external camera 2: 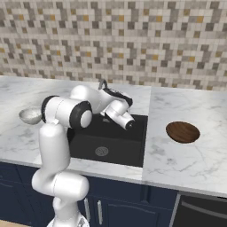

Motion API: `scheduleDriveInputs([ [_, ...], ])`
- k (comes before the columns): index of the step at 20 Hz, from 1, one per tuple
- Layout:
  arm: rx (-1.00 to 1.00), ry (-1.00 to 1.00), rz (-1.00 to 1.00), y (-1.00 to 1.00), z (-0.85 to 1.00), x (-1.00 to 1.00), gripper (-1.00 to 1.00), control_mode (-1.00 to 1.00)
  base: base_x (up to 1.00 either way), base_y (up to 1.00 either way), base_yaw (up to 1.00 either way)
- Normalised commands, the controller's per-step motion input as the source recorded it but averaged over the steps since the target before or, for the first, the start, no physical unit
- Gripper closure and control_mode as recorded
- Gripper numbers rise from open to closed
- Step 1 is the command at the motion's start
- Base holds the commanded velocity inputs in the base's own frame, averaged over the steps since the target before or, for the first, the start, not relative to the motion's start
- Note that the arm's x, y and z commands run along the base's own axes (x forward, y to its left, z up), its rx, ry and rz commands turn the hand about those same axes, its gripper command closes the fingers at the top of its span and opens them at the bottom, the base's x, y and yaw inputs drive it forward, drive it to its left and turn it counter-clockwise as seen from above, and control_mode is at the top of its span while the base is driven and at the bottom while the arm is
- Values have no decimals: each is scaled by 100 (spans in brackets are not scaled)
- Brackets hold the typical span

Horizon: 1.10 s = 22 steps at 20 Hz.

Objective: Rinse each bowl for a few seconds and place them down in the sink or on the counter.

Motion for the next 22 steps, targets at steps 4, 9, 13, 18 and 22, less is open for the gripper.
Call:
scheduleDriveInputs([
  [4, 3, 0, 0, 0, -15, 31, -100, -100, 0, 0, 0],
  [9, 3, 0, 0, 0, -11, 32, -100, -100, 0, 0, 0],
  [13, 2, 1, 0, 0, -15, 35, -100, -100, 0, 0, 0],
  [18, 1, 3, 0, 0, -19, 32, -100, -100, 0, 0, 0],
  [22, 0, 3, 0, -4, -13, 32, -100, -100, 0, 0, 0],
])
